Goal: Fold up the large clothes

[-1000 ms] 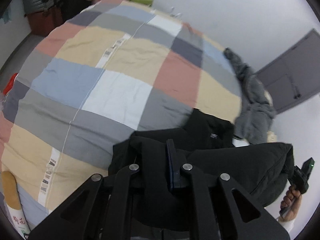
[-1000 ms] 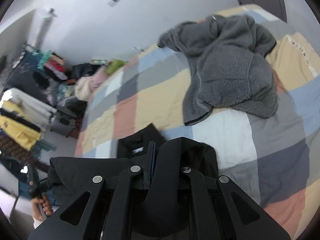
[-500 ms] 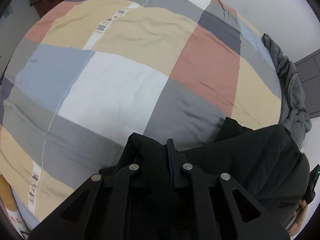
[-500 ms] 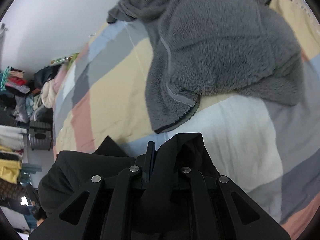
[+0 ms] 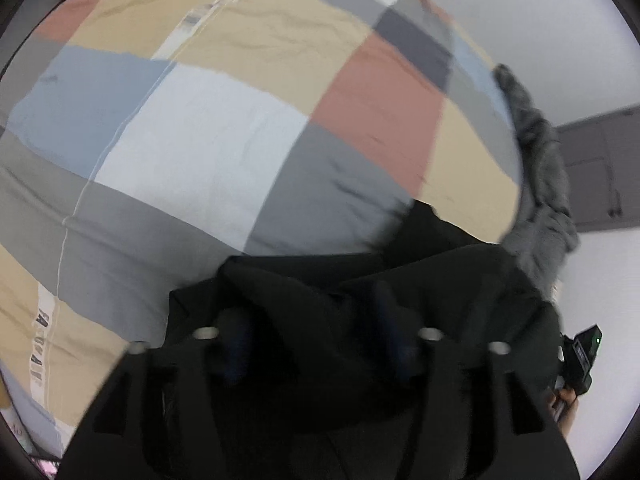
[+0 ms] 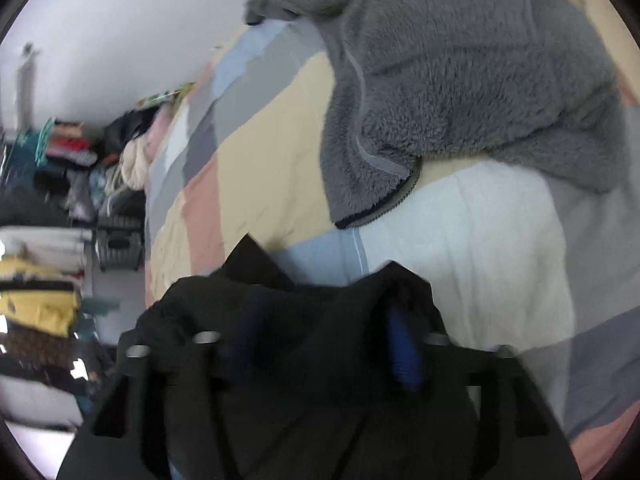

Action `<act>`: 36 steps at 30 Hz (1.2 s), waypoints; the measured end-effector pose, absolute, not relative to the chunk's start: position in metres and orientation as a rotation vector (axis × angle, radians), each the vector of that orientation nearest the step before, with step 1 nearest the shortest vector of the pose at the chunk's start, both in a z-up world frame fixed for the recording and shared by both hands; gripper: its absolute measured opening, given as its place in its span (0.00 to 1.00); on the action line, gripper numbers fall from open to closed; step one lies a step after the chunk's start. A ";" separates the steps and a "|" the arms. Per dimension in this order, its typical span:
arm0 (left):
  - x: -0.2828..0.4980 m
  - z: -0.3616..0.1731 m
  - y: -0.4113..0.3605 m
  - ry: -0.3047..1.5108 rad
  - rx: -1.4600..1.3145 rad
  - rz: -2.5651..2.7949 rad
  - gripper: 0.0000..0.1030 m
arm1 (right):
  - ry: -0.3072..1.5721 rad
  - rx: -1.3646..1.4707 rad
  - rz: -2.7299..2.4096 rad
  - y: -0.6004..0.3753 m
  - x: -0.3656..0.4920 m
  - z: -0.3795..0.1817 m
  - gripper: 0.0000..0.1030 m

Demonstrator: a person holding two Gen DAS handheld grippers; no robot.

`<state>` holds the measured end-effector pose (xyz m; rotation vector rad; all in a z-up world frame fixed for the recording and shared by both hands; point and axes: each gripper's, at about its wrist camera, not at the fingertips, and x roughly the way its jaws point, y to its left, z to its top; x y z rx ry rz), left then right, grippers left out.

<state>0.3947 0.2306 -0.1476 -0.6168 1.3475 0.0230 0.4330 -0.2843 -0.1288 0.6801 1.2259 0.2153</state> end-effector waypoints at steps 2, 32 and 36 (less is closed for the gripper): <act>0.383 -0.127 0.226 1.293 -0.561 0.013 0.74 | 1.156 0.593 0.197 -0.283 0.417 -0.099 0.67; 0.350 -0.166 0.060 0.922 -0.060 -0.127 0.85 | 0.909 0.102 0.339 -0.085 0.354 -0.153 0.83; 0.348 -0.172 0.055 0.924 -0.034 -0.104 0.85 | 0.937 0.083 0.350 -0.083 0.358 -0.157 0.85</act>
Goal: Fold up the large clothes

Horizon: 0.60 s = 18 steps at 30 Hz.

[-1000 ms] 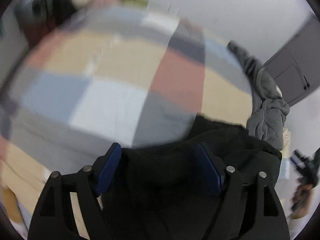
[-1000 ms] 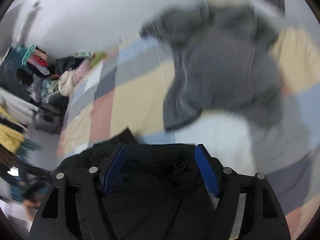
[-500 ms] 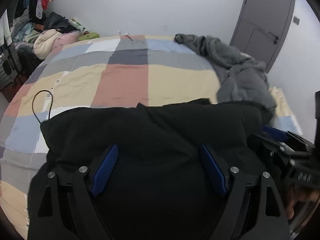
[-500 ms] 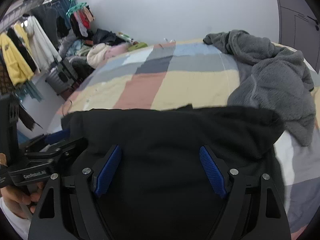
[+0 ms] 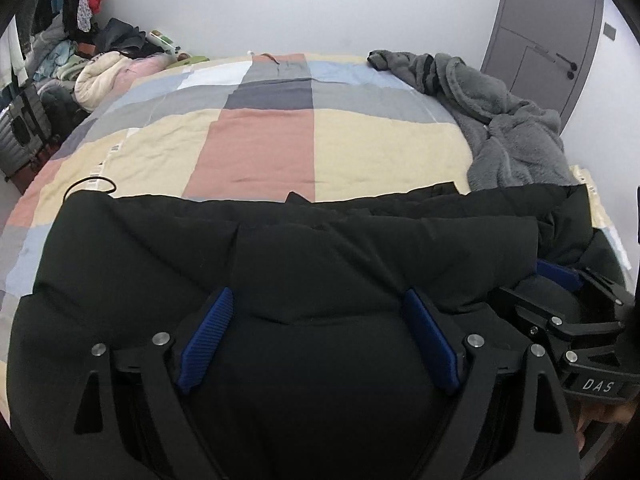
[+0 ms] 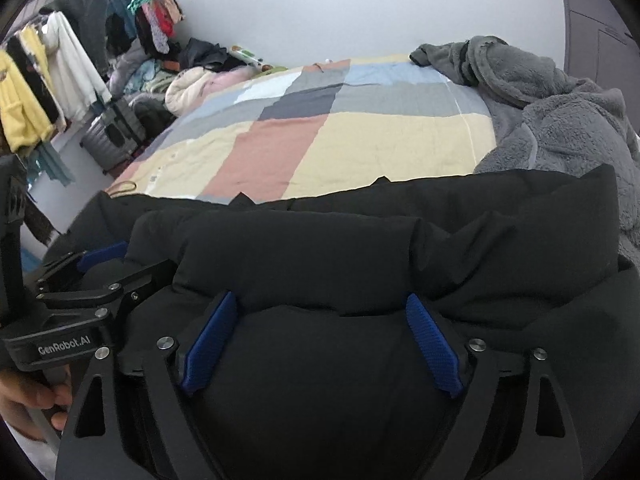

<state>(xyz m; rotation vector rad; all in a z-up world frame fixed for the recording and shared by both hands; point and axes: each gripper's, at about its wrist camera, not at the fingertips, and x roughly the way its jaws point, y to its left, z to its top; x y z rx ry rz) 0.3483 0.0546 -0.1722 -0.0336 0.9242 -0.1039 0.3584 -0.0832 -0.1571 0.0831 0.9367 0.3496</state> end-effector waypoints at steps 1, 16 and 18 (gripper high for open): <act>0.347 -0.171 0.054 0.924 -0.031 -0.108 0.85 | 0.951 0.093 0.359 -0.085 0.360 -0.155 0.85; 0.298 -0.127 0.180 0.891 -0.170 0.025 0.95 | 0.856 0.228 0.201 -0.243 0.324 -0.091 1.00; 0.300 -0.140 0.205 0.935 -0.231 0.059 0.95 | 0.892 0.322 0.189 -0.272 0.329 -0.104 1.00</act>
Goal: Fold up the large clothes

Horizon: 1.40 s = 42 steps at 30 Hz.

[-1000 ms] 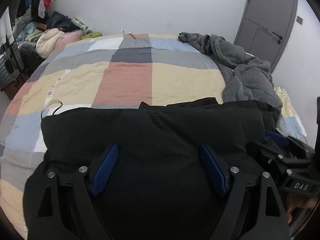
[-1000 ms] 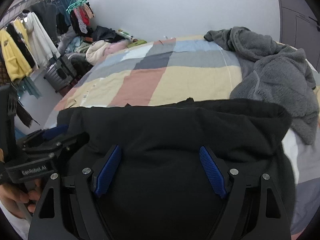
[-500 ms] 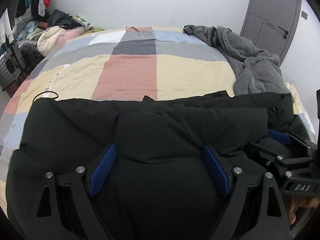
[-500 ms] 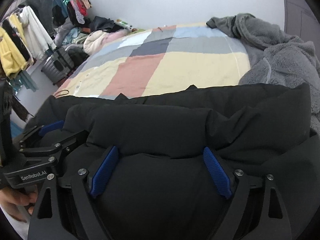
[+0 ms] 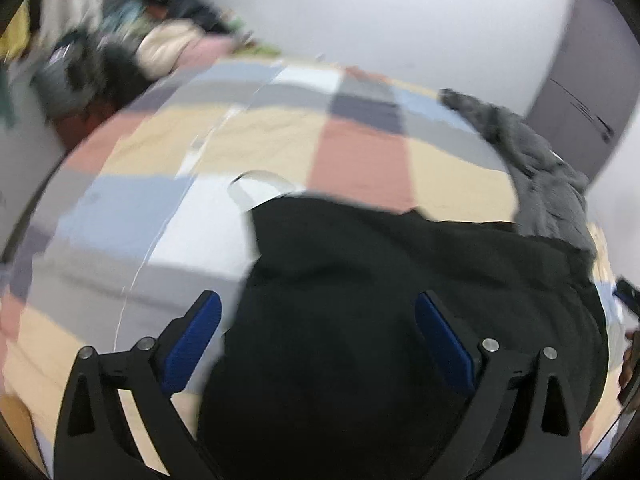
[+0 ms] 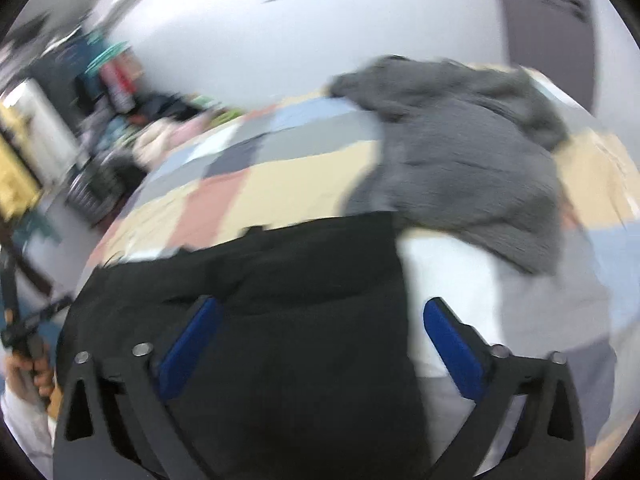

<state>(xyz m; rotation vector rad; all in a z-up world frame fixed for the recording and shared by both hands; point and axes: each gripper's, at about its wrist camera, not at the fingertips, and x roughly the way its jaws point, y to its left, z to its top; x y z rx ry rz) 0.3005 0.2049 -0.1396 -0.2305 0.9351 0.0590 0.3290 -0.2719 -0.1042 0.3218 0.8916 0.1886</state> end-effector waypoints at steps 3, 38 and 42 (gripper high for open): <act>0.305 -0.164 0.228 0.999 -0.335 0.046 0.95 | 0.962 0.417 0.182 -0.294 0.335 -0.134 1.00; 0.388 -0.133 0.208 0.863 -0.212 0.150 0.06 | 0.842 0.085 0.188 -0.202 0.427 -0.115 0.07; 0.388 -0.170 0.212 0.948 -0.203 0.171 0.07 | 0.919 0.070 0.154 -0.201 0.428 -0.150 0.06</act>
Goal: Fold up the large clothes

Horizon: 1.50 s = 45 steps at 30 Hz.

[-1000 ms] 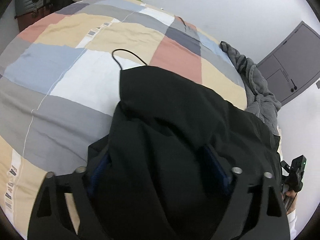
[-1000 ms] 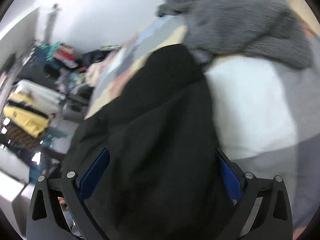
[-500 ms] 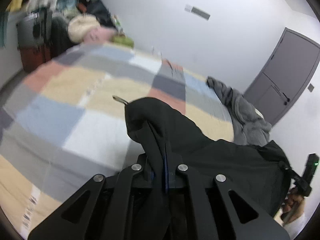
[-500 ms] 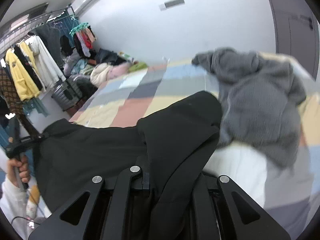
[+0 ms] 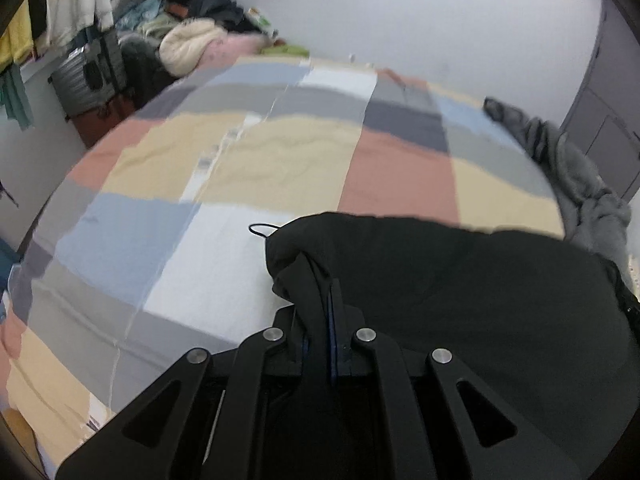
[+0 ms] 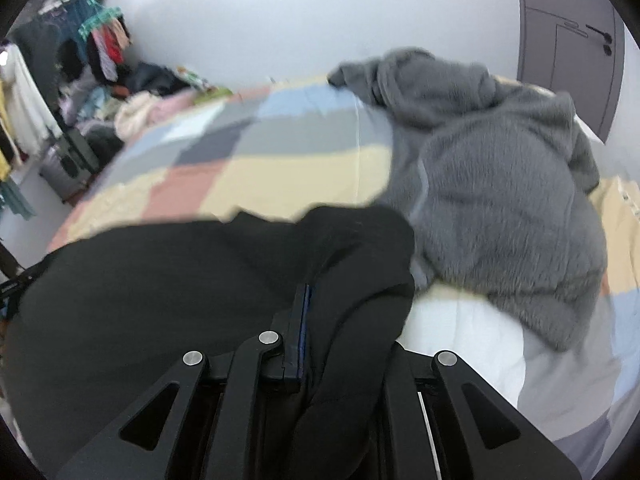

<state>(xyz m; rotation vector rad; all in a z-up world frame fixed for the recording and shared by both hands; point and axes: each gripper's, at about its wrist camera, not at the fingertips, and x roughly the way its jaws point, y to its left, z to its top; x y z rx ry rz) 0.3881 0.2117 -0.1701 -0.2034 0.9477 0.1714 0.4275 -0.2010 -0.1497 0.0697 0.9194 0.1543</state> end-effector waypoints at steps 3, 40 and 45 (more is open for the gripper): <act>0.386 -0.184 0.213 0.985 -0.240 0.160 0.07 | 0.951 0.083 0.149 -0.204 0.426 -0.164 0.06; 0.145 0.117 0.139 0.605 -0.134 -0.041 0.83 | 0.486 0.165 0.264 -0.180 0.181 0.152 1.00; 0.100 0.126 0.120 0.549 -0.101 -0.075 0.84 | 0.371 0.151 0.309 -0.161 0.113 0.178 1.00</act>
